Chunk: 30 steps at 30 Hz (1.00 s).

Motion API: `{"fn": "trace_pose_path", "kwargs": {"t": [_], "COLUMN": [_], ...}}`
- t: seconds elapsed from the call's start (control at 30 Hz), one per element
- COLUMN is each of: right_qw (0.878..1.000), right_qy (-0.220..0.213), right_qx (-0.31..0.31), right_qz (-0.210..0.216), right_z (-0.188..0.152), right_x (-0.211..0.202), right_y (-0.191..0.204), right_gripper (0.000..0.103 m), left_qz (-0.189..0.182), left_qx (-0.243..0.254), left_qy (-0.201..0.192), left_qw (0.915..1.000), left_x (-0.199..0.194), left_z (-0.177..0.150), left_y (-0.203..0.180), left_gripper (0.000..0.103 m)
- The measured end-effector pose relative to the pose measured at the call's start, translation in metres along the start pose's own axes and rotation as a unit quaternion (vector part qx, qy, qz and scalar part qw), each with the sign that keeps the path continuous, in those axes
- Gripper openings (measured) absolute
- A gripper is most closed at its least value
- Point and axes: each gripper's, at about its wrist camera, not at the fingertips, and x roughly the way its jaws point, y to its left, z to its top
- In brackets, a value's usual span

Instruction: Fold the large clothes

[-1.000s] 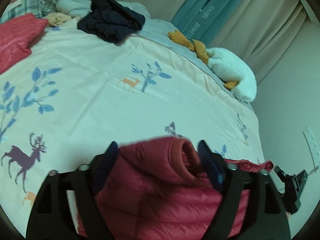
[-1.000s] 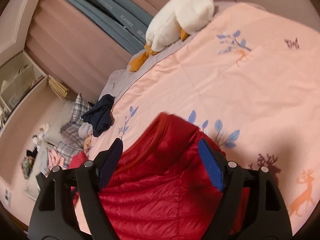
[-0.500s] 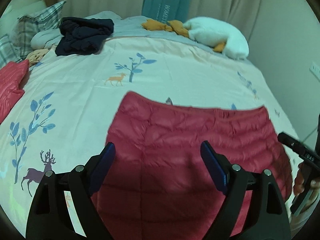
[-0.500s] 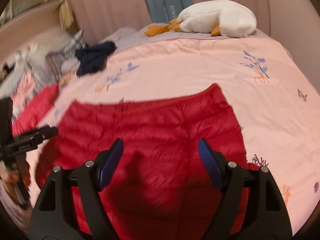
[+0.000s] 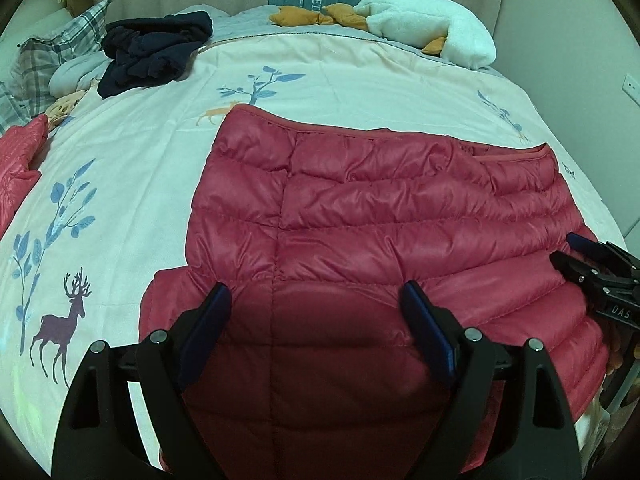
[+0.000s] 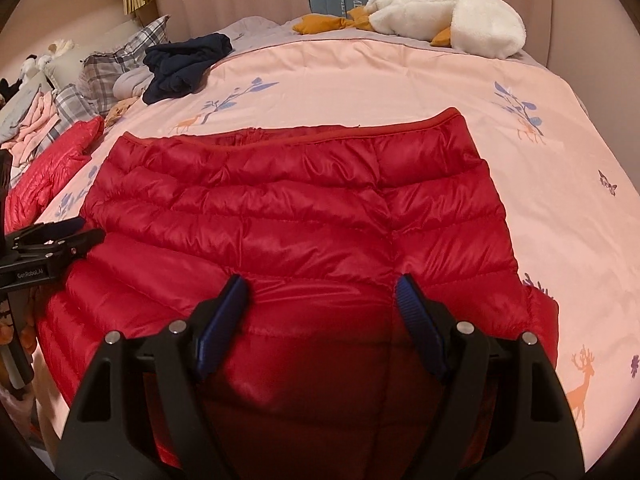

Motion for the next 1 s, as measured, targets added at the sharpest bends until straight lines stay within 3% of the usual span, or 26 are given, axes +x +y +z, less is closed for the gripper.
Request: {"fn": "trace_pose_path", "kwargs": {"t": [0.33, 0.53, 0.77, 1.0], "right_qw": [0.998, 0.999, 1.000, 0.998], "right_qy": [-0.056, -0.036, -0.012, -0.035], "right_qx": [-0.027, -0.033, 0.003, 0.019], "right_qz": [0.001, -0.003, 0.022, 0.039], "right_z": [-0.014, -0.038, -0.046, -0.048], "right_x": [-0.058, -0.060, -0.046, -0.077], "right_y": [0.018, 0.018, 0.005, 0.001], "right_gripper": [0.078, 0.078, 0.079, 0.078], "left_qz": [0.006, 0.009, 0.008, 0.012], "left_qx": [0.000, 0.010, 0.006, -0.009], "left_qy": [-0.023, -0.018, -0.002, -0.007], "left_qw": [0.9997, 0.9997, 0.9999, 0.9999], "left_x": [-0.041, -0.050, -0.037, -0.054], "left_z": [-0.015, -0.033, -0.043, -0.047], "left_y": [-0.006, -0.010, -0.011, -0.004], "left_gripper": [0.087, 0.087, 0.087, 0.087]}}
